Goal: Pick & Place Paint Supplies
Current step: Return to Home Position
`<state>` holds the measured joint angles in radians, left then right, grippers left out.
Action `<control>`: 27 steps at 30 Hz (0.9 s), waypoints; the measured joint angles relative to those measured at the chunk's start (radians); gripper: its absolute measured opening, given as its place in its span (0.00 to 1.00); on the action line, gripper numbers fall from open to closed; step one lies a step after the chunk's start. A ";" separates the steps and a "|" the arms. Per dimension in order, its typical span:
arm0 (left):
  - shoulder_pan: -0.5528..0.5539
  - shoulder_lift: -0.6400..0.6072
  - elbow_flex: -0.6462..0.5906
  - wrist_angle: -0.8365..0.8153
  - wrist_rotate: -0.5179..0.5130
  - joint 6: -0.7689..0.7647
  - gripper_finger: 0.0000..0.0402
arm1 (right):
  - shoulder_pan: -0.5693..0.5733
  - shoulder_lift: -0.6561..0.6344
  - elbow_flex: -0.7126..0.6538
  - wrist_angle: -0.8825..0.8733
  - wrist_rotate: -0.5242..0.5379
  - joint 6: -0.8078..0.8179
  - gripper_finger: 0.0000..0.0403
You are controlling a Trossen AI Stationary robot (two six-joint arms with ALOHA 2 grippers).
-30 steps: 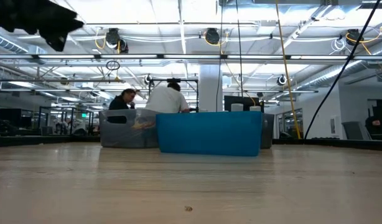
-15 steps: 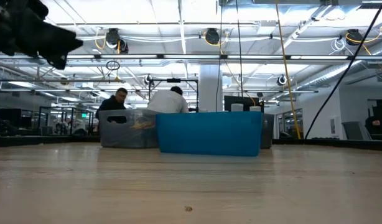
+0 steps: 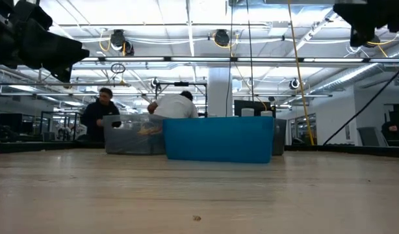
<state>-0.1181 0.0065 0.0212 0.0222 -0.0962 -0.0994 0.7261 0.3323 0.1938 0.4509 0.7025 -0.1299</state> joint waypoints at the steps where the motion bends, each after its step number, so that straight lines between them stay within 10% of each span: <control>1: 0.000 0.000 0.000 0.001 0.000 0.000 0.31 | 0.000 -0.037 -0.016 -0.014 0.000 -0.003 0.42; 9: 0.000 0.000 -0.001 0.001 -0.006 0.163 0.31 | -0.047 -0.250 -0.099 -0.097 -0.060 -0.013 0.42; 27: 0.000 0.000 -0.002 0.008 -0.008 0.165 0.31 | -0.585 -0.329 -0.115 -0.418 -0.652 0.140 0.42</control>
<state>-0.1181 0.0063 0.0189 0.0303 -0.1038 0.0659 0.1408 0.0036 0.0786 0.0329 0.0503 0.0104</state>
